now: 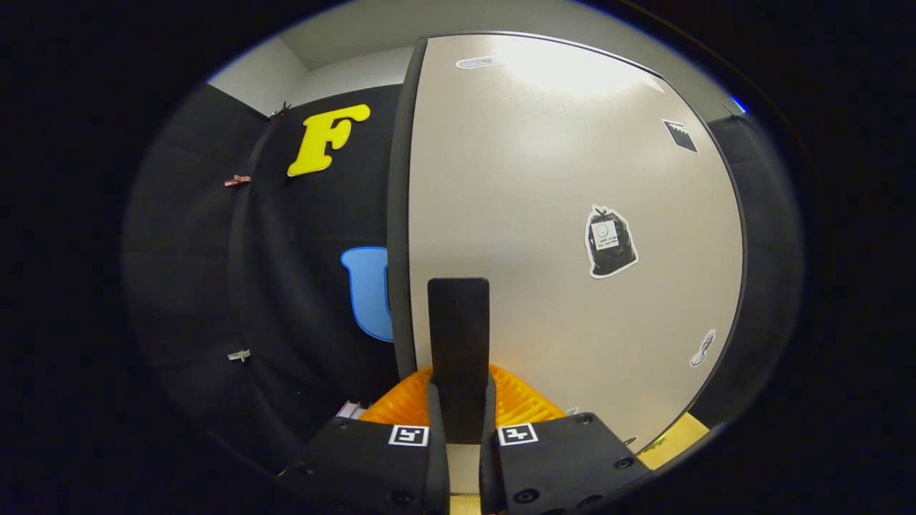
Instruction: Open the shoe cabinet door, grab the shoes and put them into the shoe cabinet, then close the shoe cabinet door.
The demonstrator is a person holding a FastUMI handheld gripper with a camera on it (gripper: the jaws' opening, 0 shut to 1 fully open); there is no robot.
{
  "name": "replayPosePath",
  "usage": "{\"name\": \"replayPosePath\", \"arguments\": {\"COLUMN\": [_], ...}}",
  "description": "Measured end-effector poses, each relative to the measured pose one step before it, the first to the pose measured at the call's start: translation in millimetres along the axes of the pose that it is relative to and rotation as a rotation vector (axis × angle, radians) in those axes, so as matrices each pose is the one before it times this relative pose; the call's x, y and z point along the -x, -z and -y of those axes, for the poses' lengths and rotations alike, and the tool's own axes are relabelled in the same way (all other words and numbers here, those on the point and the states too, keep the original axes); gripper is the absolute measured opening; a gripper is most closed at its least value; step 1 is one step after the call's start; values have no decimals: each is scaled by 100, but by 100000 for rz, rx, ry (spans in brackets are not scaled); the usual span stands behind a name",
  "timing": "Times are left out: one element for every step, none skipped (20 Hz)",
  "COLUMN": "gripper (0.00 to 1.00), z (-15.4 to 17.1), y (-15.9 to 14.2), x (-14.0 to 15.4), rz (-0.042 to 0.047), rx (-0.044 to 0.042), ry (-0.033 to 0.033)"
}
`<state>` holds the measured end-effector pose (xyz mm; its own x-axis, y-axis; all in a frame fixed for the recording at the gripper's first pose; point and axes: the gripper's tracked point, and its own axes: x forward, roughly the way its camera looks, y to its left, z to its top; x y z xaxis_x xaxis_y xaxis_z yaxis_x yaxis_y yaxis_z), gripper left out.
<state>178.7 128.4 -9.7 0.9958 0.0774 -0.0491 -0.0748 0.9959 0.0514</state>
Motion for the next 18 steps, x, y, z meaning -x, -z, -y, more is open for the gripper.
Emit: {"name": "replayPosePath", "arguments": {"gripper": [20, 20, 20, 20, 20, 20, 20, 20, 20, 20, 20, 20, 20, 20, 20, 20, 20, 20], "z": [-165, -34, 56, 89, 117, 246, 325, 289, 325, 388, 335, 438, 425, 400, 558, 576, 582, 631], "y": [-164, -18, -127, -178, -12, 72, -120, -172, -125, -132, -40, -245, 61, -122, -107, -137, 25, -202], "x": [831, 1022, 945, 1050, 1427, 1466, 1532, 1275, 948, 1020, 1055, 1038, 959, 959, 775, 750, 778, 734], "rz": [1002, 312, 1251, 819, 956, -29, -43, -38, -566, -181, -933, 209, -668, -102, -311, -191, -450, -79], "rx": [-757, -793, -52, -17, -695, -1010, -740, -367, -582, -946, -352, -909, -872, -271, -185, -550, -14, 20], "ry": [-821, -592, -735, -839, -1094, -1182, -1317, -1319, -1370, -1050, -1036, -622, -598, -497, -255, -64, -220, 99]}}
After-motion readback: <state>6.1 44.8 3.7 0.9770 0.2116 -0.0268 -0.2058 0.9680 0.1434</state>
